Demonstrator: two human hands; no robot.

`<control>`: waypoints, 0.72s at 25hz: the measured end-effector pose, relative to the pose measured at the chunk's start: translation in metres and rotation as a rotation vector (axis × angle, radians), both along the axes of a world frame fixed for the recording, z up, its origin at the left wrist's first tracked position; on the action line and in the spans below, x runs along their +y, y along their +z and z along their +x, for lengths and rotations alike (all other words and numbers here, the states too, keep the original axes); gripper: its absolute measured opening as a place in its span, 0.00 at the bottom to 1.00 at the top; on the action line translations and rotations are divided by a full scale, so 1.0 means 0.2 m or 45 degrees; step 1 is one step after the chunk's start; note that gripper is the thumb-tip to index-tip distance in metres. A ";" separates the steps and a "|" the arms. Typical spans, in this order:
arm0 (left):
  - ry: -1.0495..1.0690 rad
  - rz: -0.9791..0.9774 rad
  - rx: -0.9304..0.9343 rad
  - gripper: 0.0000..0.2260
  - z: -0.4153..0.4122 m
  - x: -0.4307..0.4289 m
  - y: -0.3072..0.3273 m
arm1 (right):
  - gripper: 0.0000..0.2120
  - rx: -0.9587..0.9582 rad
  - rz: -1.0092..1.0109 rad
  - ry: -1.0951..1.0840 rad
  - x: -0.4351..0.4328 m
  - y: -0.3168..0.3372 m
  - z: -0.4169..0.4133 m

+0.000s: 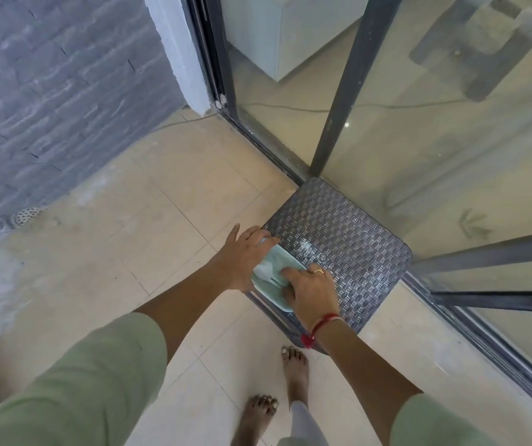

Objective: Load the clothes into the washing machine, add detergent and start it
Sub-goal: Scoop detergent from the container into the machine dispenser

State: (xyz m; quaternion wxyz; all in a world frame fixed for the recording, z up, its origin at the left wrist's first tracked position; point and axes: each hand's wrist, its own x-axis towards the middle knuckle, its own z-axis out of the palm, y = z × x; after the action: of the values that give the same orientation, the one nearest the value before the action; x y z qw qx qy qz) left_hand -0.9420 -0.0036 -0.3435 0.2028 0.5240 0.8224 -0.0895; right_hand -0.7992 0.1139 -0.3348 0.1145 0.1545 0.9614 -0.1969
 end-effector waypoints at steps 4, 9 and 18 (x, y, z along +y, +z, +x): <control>0.026 0.036 -0.166 0.46 -0.01 0.04 0.09 | 0.13 0.141 0.095 0.069 0.05 0.06 0.03; -0.043 -0.028 -0.266 0.45 0.00 0.13 0.23 | 0.24 0.182 0.378 0.337 0.22 0.12 0.08; 0.016 -0.085 -0.401 0.45 0.02 0.17 0.29 | 0.14 -0.260 -0.256 0.049 0.28 0.18 0.22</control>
State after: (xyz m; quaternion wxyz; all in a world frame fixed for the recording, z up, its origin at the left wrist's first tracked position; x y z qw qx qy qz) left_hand -0.9377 0.0303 -0.2859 0.3470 0.5194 0.7802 -0.0324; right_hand -0.7551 0.1696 -0.2994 0.2306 0.1430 0.9229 -0.2733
